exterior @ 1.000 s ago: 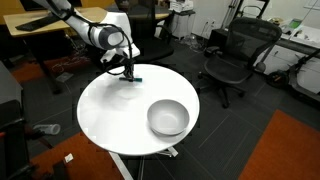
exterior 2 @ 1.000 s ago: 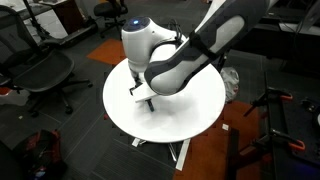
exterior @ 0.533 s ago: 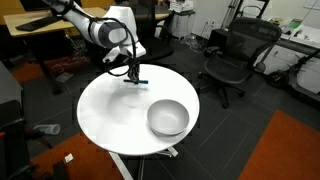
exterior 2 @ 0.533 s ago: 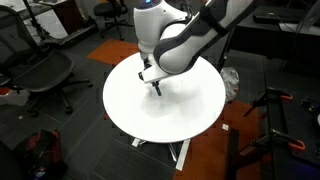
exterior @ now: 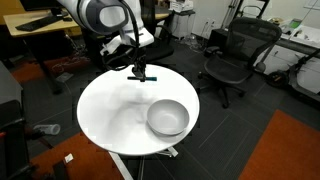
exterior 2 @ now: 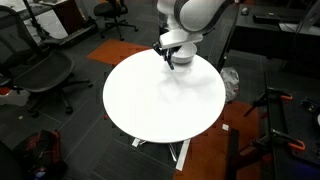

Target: Put the marker in the bowl

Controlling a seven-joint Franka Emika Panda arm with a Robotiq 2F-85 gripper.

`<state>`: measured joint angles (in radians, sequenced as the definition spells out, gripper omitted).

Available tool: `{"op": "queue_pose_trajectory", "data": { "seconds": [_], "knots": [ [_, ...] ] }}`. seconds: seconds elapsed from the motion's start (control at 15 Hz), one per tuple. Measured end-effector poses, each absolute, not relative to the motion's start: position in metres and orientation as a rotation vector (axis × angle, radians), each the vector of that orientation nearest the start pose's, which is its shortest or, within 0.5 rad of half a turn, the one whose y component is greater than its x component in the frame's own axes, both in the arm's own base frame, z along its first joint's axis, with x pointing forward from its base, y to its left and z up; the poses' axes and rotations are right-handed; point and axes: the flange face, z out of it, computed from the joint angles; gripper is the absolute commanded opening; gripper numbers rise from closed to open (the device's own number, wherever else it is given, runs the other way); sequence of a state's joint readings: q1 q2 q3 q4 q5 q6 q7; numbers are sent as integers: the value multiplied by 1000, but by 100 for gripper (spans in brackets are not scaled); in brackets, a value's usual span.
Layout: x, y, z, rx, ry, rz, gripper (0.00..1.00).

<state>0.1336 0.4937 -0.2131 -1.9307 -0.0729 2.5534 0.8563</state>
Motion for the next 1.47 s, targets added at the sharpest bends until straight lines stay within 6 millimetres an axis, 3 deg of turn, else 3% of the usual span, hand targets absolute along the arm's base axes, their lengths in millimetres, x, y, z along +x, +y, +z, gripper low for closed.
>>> {"op": "queue_pose_trajectory", "data": {
  "seconds": [0.33, 1.07, 1.47],
  "knots": [
    [620, -87, 273, -2928, 1338, -318, 5],
    [600, -166, 255, -2900, 1507, -273, 5],
    [603, -202, 256, -2876, 1580, -321, 5]
  ]
}}
